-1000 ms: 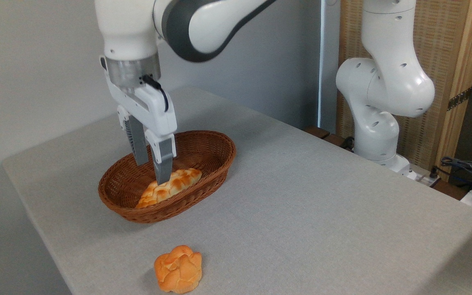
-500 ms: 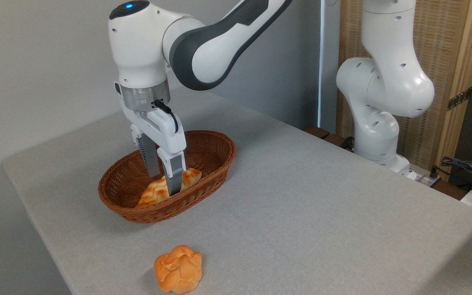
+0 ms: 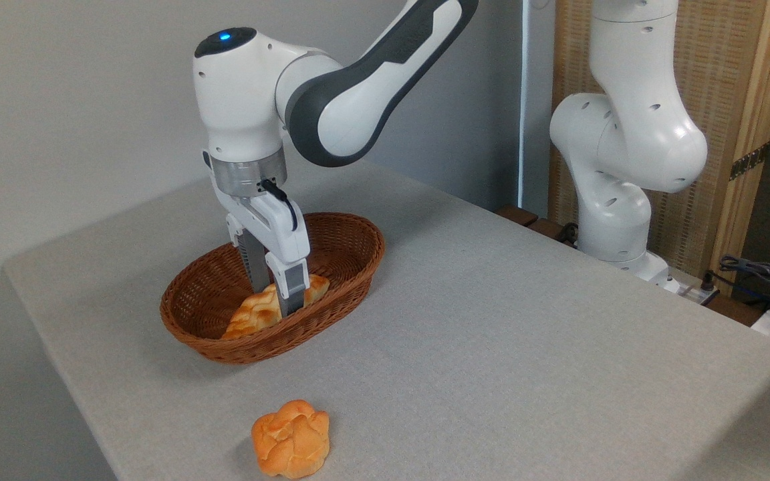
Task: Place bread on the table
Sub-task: 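Lower the open gripper into the basket around the braided bread roll, then close the gripper on the braided roll and lift it from the basket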
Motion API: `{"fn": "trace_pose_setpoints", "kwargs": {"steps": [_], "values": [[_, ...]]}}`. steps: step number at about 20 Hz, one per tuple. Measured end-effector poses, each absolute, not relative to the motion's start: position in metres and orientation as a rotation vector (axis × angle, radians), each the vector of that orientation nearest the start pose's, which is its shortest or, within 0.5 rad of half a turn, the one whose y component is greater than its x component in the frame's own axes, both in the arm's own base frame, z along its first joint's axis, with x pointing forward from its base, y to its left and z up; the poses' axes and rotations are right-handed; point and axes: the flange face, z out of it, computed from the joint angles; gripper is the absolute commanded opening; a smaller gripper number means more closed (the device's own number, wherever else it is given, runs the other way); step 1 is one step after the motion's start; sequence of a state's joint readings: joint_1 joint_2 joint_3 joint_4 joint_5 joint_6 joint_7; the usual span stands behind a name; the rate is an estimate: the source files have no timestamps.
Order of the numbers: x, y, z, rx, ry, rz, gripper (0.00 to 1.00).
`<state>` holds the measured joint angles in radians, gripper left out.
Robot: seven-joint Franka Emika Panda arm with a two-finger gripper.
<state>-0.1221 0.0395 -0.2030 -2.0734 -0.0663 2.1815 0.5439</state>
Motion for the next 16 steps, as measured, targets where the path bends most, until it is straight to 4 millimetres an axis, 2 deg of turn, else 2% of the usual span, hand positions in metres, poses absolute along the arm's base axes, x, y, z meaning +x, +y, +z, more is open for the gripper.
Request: {"fn": "trace_pose_setpoints", "kwargs": {"steps": [1, 2, 16], "values": [[0.5313, -0.1813, 0.4175, -2.922, 1.293, -0.121, 0.47], [0.5313, -0.1813, 0.4175, -2.922, 1.293, -0.121, 0.45], [0.5312, -0.1812, 0.4178, -2.921, 1.293, -0.122, 0.46]]}}
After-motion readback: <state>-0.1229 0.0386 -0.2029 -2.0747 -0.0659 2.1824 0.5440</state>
